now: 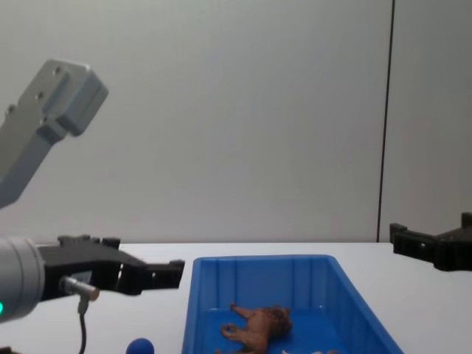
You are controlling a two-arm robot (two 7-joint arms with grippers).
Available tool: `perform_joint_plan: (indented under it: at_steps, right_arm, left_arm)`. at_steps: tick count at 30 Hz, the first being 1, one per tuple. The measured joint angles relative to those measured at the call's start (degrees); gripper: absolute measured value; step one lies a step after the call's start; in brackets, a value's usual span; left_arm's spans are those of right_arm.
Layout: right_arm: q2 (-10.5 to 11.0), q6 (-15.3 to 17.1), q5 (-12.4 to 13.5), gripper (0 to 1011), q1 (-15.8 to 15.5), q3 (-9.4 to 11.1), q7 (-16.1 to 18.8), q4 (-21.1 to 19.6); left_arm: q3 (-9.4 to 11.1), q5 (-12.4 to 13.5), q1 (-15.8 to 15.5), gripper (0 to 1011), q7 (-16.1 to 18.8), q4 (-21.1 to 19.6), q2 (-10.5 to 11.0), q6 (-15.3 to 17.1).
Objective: Pick up the two dolls from the table and place them into the box.
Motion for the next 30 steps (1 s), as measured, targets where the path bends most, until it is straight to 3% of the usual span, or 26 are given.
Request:
perform_joint_plan:
  at_steps: [30]
  right_arm:
    - [0.0,0.0,0.01,1001,0.0,-0.01,-0.07,0.0]
  left_arm:
    - [-0.39,-1.1,1.06,1001,-3.77,4.48,0.31,1.79]
